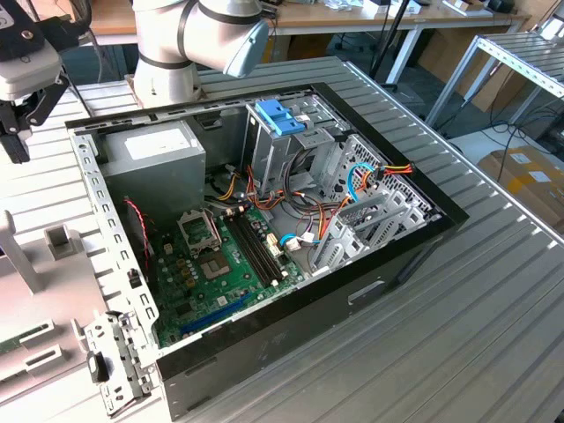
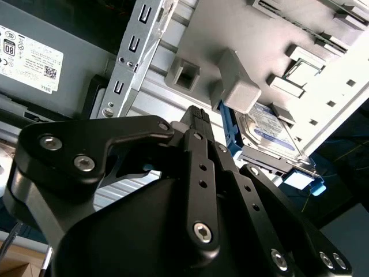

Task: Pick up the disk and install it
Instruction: 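Reach for the disk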

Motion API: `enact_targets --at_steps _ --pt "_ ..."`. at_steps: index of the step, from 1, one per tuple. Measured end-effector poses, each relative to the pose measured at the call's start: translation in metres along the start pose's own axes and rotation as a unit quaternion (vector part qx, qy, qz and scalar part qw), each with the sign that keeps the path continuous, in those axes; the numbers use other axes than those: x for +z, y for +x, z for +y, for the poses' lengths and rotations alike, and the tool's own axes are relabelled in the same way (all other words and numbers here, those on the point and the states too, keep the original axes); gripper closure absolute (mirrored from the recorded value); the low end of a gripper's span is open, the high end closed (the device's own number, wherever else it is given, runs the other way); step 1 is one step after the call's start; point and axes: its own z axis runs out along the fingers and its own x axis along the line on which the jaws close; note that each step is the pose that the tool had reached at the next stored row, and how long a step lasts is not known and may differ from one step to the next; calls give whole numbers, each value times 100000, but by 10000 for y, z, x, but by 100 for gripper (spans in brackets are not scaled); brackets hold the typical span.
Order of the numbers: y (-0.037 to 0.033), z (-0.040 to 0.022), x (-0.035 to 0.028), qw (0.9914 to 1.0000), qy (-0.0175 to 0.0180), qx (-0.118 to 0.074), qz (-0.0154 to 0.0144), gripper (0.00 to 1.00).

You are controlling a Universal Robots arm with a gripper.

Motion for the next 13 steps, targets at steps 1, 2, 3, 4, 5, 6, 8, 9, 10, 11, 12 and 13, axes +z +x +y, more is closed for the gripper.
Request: enact_targets --at_steps 1,2,3,4,5,6,8,9,10,11,12,13 --pt "11 -1 0 100000 -2 1 -1 89" --pt "19 -1 0 100000 -3 1 -2 89" --pt "27 -2 -1 100000 1 2 0 89" --pt "38 -3 -1 100000 2 2 1 89" --pt "45 -3 -1 100000 -1 2 -1 89" --pt "56 -4 -1 100000 -2 -1 -2 89" --pt "72 -5 -1 100000 2 -2 4 89" --pt "79 -6 -1 100000 -1 0 0 89" --pt "85 -6 -1 100000 0 -3 3 89" --pt "91 -7 -1 100000 -1 1 -1 89" --pt "96 -7 -1 100000 -1 -1 0 89" --pt "105 -8 -1 100000 2 0 1 89"
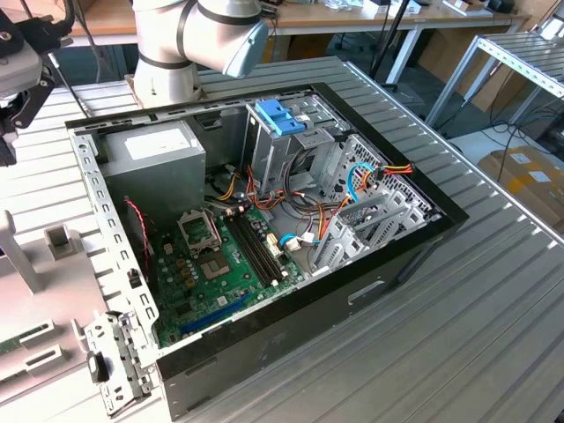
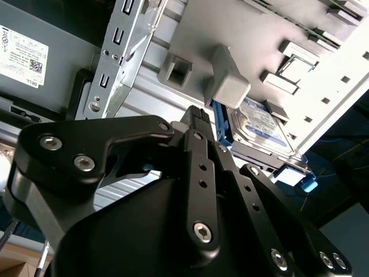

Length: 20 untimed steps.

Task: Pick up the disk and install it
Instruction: 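Reach for the disk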

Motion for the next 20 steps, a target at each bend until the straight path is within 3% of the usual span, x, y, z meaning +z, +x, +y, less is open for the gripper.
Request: enact_targets --at_steps 20 --pt "168 -13 -3 100000 -2 -1 1 89"
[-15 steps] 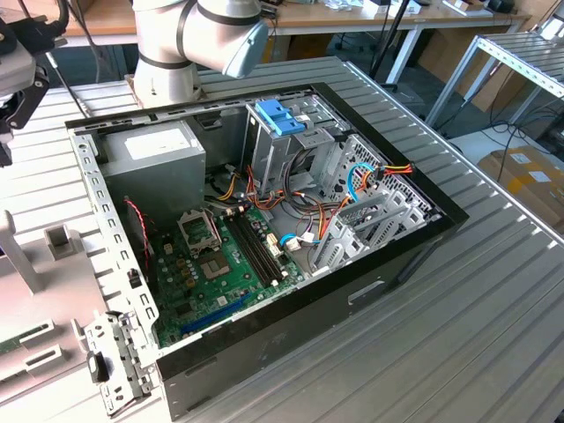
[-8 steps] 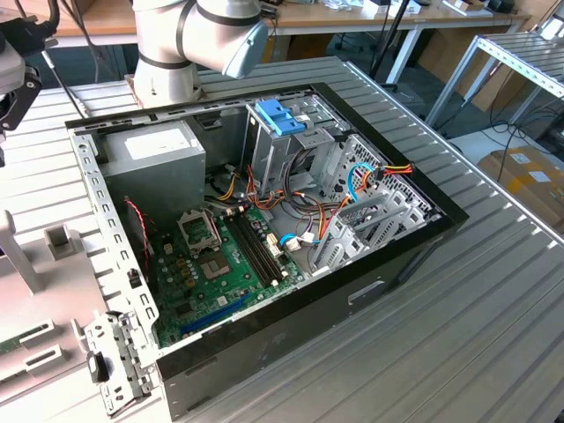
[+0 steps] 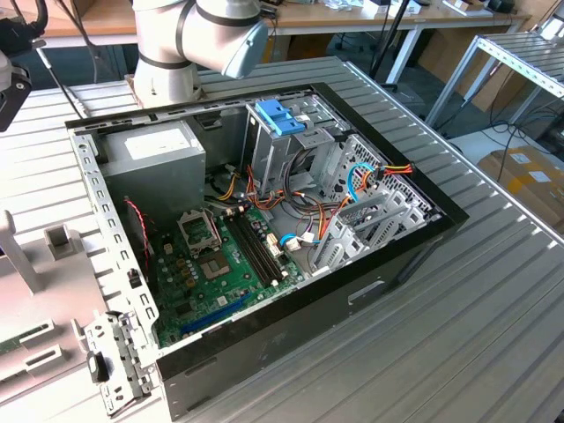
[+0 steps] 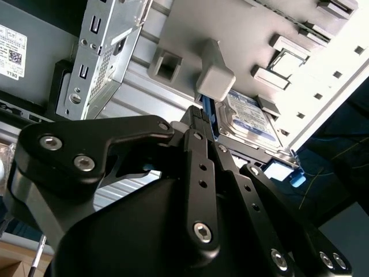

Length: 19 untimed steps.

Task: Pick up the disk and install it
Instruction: 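Reach for the disk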

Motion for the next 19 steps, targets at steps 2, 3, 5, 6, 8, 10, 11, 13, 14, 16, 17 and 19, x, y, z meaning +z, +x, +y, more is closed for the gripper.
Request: enact_targets --at_steps 2,3,5,6,8,10,11,13,14,16,17,19 --pt "18 -1 0 100000 -3 1 -6 89" --pt "24 -2 0 100000 -3 -1 -4 89" --pt "45 -3 -1 100000 4 1 1 89" --pt "51 -4 -1 100000 -2 2 -1 89" --pt "71 -5 -1 100000 0 2 -2 89" --pt "85 -6 -1 100000 1 -1 0 89" --pt "95 -7 -2 100000 2 1 -1 89" --pt "111 -8 -2 100000 0 0 -3 89" --pt "118 -9 -2 100000 2 2 1 89" --pt "133 -10 -2 100000 0 0 0 89" --pt "141 -11 -2 100000 -1 0 -2 89" --pt "162 -12 -3 100000 -1 4 -2 89"
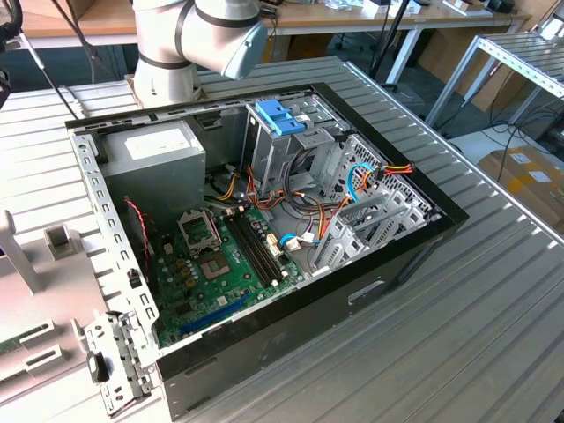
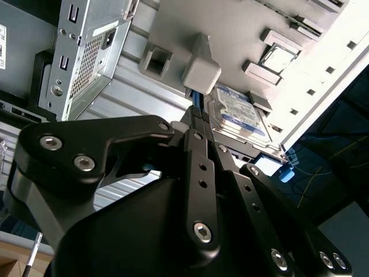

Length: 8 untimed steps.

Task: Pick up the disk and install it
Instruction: 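Reach for the disk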

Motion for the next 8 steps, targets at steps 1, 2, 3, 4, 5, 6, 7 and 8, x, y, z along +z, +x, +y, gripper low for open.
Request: enact_targets --at_steps 1,2,3,4,5,6,7,8 --pt "12 -1 0 100000 4 0 3 89" --pt "26 -2 -1 100000 5 -2 4 89" --pt "32 -3 -1 100000 4 -2 4 89" --pt "40 -3 -1 100000 0 -2 1 89" --pt "49 -4 -1 100000 1 -3 2 89" --pt "56 -5 -1 100000 2 -4 2 89" --pt "66 -5 -1 100000 6 -2 3 89" --pt "74 -6 -1 100000 3 -6 2 89"
